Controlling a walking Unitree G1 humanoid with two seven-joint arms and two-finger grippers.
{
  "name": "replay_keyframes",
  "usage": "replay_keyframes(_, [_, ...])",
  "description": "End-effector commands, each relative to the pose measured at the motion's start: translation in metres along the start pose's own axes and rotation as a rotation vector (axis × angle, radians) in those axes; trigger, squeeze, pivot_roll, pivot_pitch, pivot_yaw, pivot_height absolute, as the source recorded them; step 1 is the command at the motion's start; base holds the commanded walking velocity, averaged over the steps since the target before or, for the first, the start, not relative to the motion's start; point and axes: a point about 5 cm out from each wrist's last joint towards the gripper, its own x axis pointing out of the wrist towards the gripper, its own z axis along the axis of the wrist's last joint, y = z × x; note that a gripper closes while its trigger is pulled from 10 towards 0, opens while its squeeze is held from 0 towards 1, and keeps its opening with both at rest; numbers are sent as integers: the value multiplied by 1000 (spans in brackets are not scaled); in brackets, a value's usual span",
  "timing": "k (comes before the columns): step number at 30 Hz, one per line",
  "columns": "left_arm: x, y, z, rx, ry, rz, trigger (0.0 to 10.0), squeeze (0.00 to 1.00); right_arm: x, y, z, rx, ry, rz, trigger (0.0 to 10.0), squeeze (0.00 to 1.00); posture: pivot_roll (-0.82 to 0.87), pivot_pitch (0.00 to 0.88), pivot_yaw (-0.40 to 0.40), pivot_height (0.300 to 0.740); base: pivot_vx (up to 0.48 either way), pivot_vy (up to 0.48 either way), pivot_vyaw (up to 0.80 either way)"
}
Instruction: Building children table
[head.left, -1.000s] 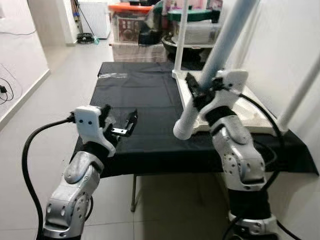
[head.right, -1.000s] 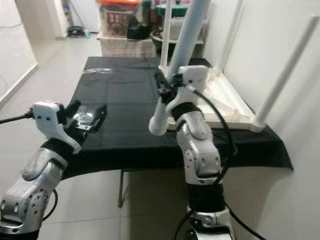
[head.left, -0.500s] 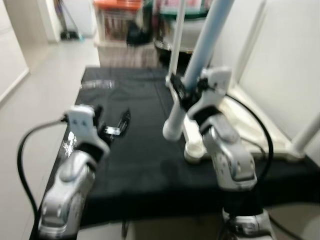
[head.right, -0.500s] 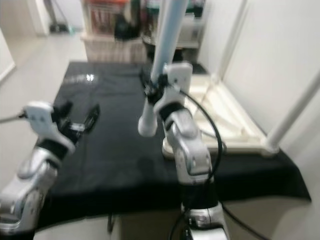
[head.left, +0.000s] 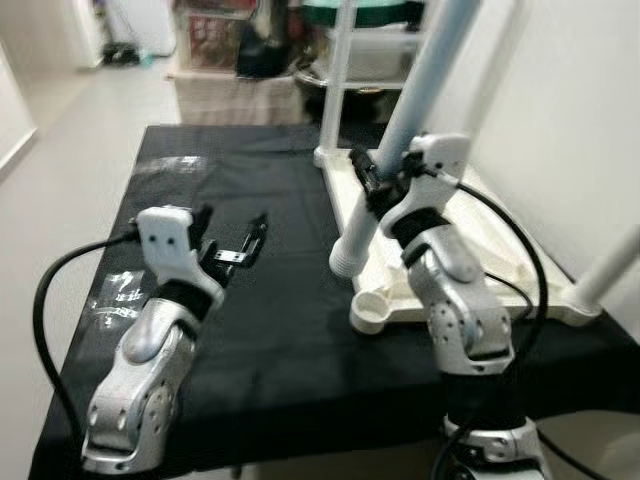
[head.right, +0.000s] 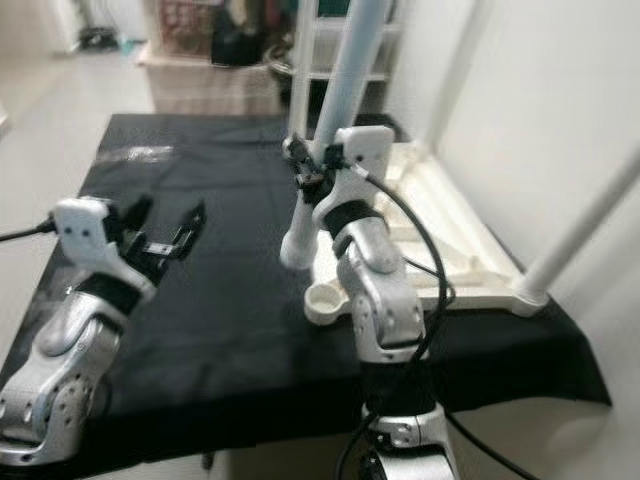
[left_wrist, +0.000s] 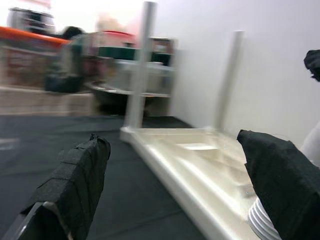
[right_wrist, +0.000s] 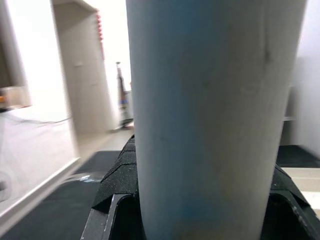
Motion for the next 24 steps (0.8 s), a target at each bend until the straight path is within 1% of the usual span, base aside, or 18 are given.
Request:
replay_keyframes(1, [-2,-3,-2,-15,18,-30,10000,0,-1,-6,0,0,3,-28,10000,0,52,0,-71,740,0,0,-800])
replay_keyframes(6, [-3,-6,-3,-28,32,-51,10000,0,-1,-6,0,14,13,-29,10000,0,53,0,-70,740,0,480,-495])
replay_keyframes(8, [-3,-6,-2,-30,26,-49,10000,0,-1,-4,-1,4,12,-25,10000,0,54,0,-70,740,0,435,-528])
replay_keyframes(11, [-3,-4,0,-12,12,-38,10000,0,-1,-3,0,-5,6,-22,10000,0,54,0,-69,740,0,0,-481])
replay_keyframes(14, [-3,-3,1,-7,3,-34,10000,0,-1,-3,0,-16,3,-21,10000,0,55,0,-68,740,0,0,0])
replay_keyframes(23, [-3,-3,-3,24,33,-46,10000,0,-2,-3,-3,-16,12,-25,10000,0,56,0,-64,740,0,0,0])
replay_keyframes(24, [-3,-3,-4,33,34,-43,10000,0,-2,-3,-3,-16,12,-23,10000,0,56,0,-64,740,292,0,0])
